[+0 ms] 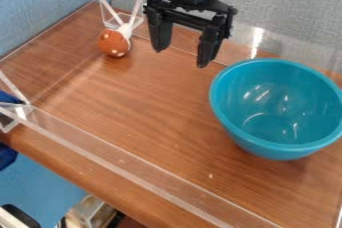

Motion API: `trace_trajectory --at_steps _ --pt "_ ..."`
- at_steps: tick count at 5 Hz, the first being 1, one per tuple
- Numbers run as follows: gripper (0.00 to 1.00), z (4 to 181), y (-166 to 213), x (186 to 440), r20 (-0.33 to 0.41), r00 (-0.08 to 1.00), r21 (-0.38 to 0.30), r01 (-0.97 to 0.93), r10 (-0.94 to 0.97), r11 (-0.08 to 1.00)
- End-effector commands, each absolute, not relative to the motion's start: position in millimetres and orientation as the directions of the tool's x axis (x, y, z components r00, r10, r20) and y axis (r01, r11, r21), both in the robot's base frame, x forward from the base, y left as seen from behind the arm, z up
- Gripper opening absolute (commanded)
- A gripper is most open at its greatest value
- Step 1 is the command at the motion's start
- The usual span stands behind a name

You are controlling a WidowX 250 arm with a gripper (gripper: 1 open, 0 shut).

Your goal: Put the mushroom in the blue bowl

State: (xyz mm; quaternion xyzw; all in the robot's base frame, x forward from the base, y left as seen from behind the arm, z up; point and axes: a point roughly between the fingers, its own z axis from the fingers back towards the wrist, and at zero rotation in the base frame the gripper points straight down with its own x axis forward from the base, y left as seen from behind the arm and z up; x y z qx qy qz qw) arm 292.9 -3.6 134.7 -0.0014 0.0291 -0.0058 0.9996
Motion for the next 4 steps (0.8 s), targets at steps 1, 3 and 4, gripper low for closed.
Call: trace_trajectory --at_steps 1,3,4 --pt "1.0 128.4 4.8 299.3 -0.061 0.996 0.006 0.063 -0.063 0.998" --pt "1.0 115.0 64.2 313.0 -0.023 0.982 0.03 -0.185 0.186 0.982" --pt "1.0 122.2 98.7 315.3 0.013 0.986 0.035 -0.166 0.165 0.986"
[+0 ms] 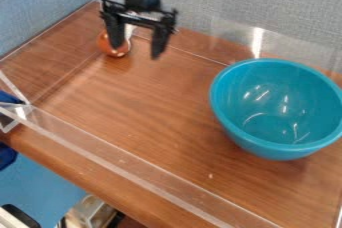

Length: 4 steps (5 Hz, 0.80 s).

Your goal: Put the mushroom in the blue bowl

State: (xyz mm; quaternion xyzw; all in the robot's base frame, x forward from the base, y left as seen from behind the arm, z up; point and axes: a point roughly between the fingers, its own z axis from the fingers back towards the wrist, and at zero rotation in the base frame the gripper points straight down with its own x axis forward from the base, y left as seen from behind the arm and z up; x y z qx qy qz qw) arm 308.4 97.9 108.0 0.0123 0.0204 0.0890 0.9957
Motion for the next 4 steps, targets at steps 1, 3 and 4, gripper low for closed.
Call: trace_trajectory --at_steps 1,3,4 --pt "1.0 127.4 126.2 317.9 0.042 0.99 0.039 -0.139 0.138 0.989" --pt "1.0 112.3 170.7 335.6 0.086 0.988 0.055 -0.135 0.13 0.989" --pt "1.0 105.1 166.0 348.6 0.098 0.991 0.056 -0.102 0.096 0.993"
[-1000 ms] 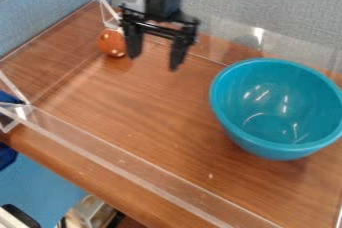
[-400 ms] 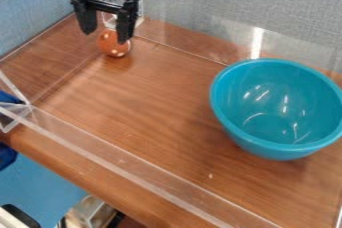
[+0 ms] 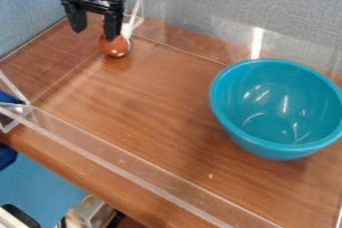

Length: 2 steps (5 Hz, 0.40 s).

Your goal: Put the mushroom in the blue bowl

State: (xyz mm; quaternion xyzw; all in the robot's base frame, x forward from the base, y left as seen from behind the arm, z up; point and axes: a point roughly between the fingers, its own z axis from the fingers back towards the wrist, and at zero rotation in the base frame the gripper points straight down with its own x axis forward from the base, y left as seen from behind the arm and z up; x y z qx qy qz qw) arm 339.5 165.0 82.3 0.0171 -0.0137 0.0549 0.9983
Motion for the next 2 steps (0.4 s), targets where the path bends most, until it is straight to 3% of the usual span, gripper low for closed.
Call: trace_trajectory --at_steps 1,2 --pt "1.0 99.9 156.7 361.4 0.113 0.992 0.06 -0.065 0.058 0.996" --pt "1.0 95.5 148.5 369.5 0.121 0.992 0.067 -0.032 0.024 0.997"
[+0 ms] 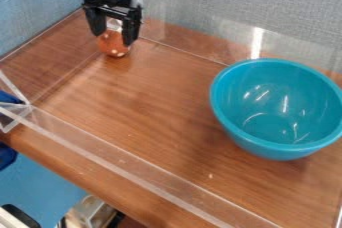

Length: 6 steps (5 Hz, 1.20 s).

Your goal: Put the mushroom in the blue bowl

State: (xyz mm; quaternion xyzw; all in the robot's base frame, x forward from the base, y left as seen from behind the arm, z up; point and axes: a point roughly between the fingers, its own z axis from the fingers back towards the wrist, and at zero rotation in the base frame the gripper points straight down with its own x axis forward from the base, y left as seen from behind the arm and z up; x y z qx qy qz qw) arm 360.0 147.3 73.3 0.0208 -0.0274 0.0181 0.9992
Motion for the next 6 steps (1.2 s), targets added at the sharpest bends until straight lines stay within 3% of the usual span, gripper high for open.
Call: trace_trajectory --at_steps 1,5,6 --pt "1.0 94.7 153.9 372.0 0.122 0.991 0.075 -0.064 0.055 0.995" --pt "1.0 83.3 174.1 373.8 0.123 0.98 0.099 -0.169 0.157 0.981" --pt "0.0 80.5 167.1 380.6 0.122 0.975 0.104 -0.201 0.188 0.974"
